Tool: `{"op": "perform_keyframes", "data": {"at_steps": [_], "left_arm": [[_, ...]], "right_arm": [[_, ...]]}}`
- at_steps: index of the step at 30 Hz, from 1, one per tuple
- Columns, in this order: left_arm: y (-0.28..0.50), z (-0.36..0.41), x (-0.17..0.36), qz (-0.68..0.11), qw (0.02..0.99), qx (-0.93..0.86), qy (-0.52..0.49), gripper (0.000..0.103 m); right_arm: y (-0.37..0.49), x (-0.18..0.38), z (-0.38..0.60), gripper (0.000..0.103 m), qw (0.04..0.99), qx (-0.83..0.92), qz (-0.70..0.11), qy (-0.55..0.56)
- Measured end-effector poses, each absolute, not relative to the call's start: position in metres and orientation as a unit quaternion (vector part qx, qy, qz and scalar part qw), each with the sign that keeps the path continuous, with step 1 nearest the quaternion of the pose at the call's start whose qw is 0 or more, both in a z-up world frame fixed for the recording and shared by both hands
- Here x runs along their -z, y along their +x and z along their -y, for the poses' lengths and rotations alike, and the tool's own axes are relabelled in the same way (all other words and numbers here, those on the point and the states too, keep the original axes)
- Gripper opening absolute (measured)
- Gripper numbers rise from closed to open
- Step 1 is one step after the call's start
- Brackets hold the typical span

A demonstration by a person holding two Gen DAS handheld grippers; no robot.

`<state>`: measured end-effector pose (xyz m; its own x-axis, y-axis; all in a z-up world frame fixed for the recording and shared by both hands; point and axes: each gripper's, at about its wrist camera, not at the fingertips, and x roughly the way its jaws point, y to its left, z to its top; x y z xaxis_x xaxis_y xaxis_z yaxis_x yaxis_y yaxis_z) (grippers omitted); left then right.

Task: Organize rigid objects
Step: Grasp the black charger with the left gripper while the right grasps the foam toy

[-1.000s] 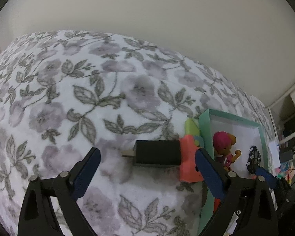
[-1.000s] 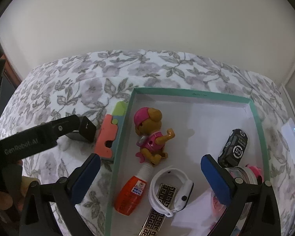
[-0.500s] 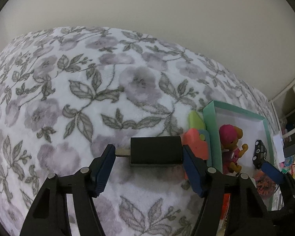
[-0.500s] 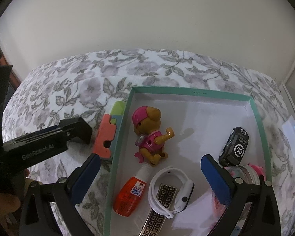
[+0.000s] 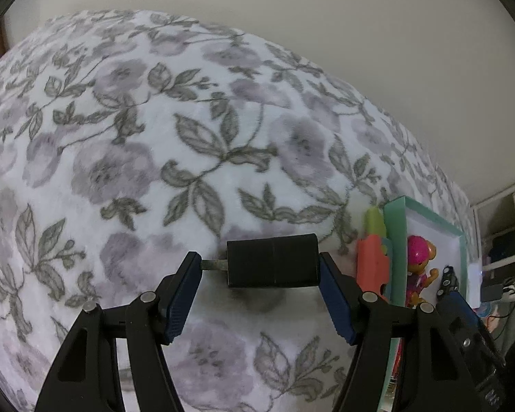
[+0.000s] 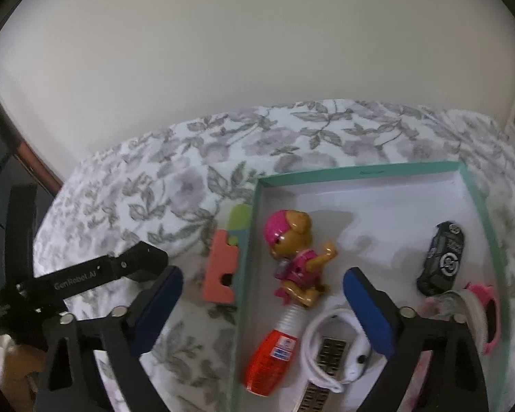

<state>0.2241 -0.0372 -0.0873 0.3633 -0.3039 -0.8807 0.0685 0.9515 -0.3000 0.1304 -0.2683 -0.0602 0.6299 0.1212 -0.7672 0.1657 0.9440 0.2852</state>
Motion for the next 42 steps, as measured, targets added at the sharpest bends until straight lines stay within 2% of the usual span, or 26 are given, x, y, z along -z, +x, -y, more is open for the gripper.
{"op": "perform_keyframes", "data": {"at_steps": [2, 8, 11, 14, 20, 33, 42], "left_arm": [[0.225, 0.035, 0.087, -0.553, 0.82, 0.11, -0.099, 0.069], [0.228, 0.026, 0.085, -0.556, 0.82, 0.101, -0.091, 0.069], [0.231, 0.018, 0.085, -0.557, 0.82, 0.093, -0.092, 0.069], [0.234, 0.009, 0.087, -0.56, 0.816, 0.096, -0.108, 0.069], [0.234, 0.001, 0.087, -0.563, 0.814, 0.09, -0.106, 0.069], [0.233, -0.003, 0.088, -0.57, 0.809, 0.091, -0.11, 0.07], [0.235, 0.002, 0.092, -0.573, 0.808, 0.087, -0.101, 0.071]], "right_arm": [[0.135, 0.058, 0.266, 0.09, 0.884, 0.01, -0.433, 0.175], [0.152, 0.054, 0.254, 0.07, 0.875, 0.0, -0.446, 0.188], [0.157, 0.057, 0.244, 0.068, 0.871, -0.009, -0.457, 0.182], [0.161, 0.061, 0.234, 0.06, 0.866, -0.012, -0.469, 0.171], [0.169, 0.063, 0.22, 0.06, 0.862, -0.012, -0.483, 0.154], [0.229, 0.074, 0.198, 0.06, 0.853, 0.03, -0.519, 0.038], [0.254, 0.089, 0.198, 0.06, 0.852, 0.041, -0.521, 0.007]]}}
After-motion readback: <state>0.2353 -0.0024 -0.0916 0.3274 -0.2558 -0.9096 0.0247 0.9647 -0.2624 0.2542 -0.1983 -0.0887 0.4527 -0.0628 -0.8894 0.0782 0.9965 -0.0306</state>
